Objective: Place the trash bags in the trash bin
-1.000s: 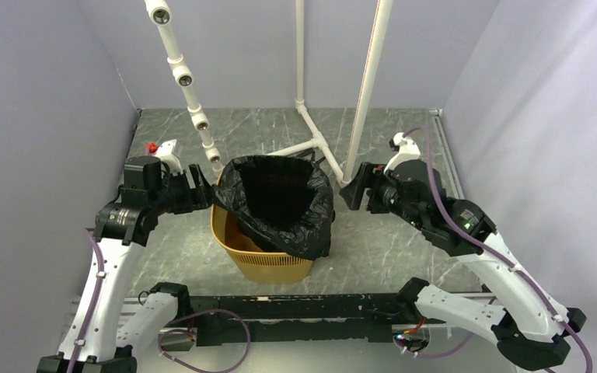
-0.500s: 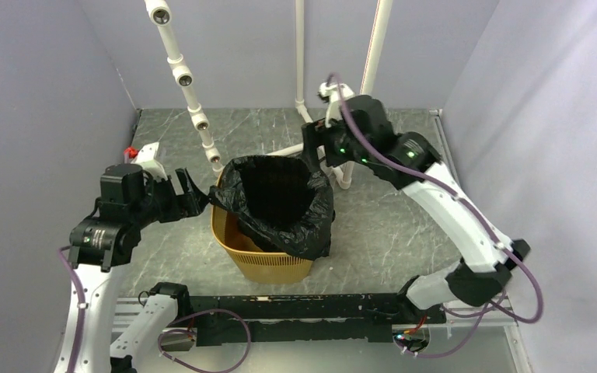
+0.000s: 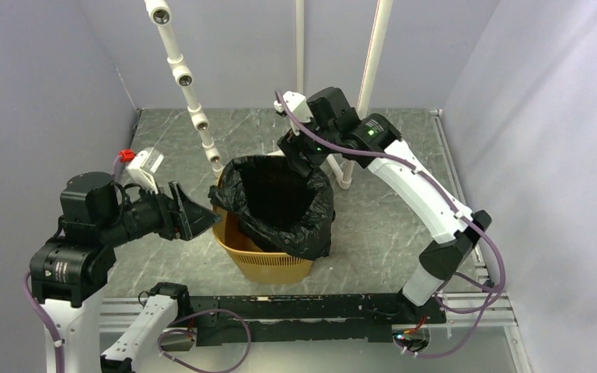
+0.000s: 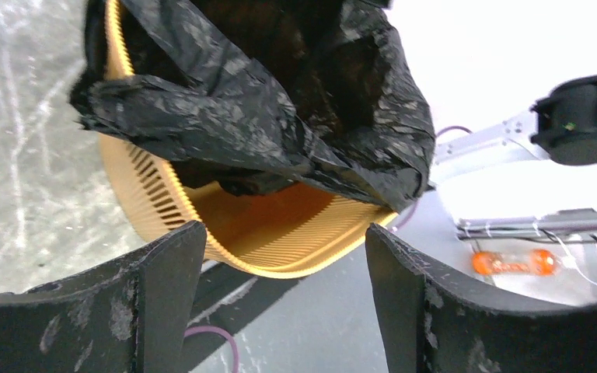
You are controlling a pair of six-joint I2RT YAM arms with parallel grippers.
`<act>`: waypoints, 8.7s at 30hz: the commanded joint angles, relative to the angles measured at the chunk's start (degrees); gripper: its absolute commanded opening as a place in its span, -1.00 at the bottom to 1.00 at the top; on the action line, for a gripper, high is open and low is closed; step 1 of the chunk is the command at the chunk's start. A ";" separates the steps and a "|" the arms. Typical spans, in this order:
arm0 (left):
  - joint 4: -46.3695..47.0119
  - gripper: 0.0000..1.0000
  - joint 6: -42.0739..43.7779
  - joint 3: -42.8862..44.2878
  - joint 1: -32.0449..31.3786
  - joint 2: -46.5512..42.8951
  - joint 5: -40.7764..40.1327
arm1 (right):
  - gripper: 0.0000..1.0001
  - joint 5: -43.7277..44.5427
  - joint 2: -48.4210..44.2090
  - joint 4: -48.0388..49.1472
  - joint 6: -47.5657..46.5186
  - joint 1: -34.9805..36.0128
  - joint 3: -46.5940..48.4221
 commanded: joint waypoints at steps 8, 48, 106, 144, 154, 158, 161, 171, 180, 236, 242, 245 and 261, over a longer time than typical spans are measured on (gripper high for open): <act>9.08 0.47 -16.82 -5.30 0.04 0.56 11.77 | -0.04 -0.91 3.45 -0.12 -4.69 -0.41 0.93; 21.99 -0.10 -17.58 -13.90 0.04 8.14 3.08 | -0.87 9.90 -7.06 7.24 12.39 -0.51 -14.69; 25.58 -0.95 -14.83 -18.30 -4.35 3.53 -1.27 | -0.92 9.58 -8.21 6.21 13.98 -1.30 -14.93; 28.54 -0.07 -19.99 -20.13 -4.44 6.55 1.09 | -0.91 7.05 -6.09 6.14 13.69 -1.41 -11.89; 21.46 -0.13 -16.69 -14.51 -5.11 9.84 -1.81 | -0.91 6.71 -5.72 6.49 14.18 -1.39 -11.78; 23.52 -0.12 -18.31 -15.43 -5.94 9.94 -0.90 | -0.91 6.71 -5.78 6.45 14.37 -1.40 -11.35; 25.16 -0.12 -19.81 -15.81 -7.77 9.65 -2.51 | -0.91 6.65 -5.83 6.59 14.59 -1.43 -11.28; 23.85 -0.13 -20.38 -14.15 -15.97 11.56 -12.43 | -0.91 6.19 -5.97 6.86 15.17 -1.39 -11.45; 29.55 -0.70 -22.56 -15.57 -18.01 11.23 -13.89 | -0.91 6.07 -6.49 7.50 15.34 -1.41 -12.65; 2.71 -0.95 -10.15 -6.84 -18.33 3.56 -44.08 | -1.00 3.34 -7.53 5.05 11.96 -2.45 -14.99; 7.34 -0.95 -9.36 -10.47 -18.31 5.76 -40.12 | -1.00 2.48 -7.62 5.18 11.89 -1.97 -15.16; 11.30 -0.95 -10.42 -15.27 -18.33 6.27 -38.58 | -1.00 2.51 -7.39 4.87 11.86 -1.60 -14.94; 23.08 -0.95 -15.16 -31.66 -18.33 0.49 -24.45 | -1.00 3.10 -9.25 9.91 4.61 -1.03 -16.68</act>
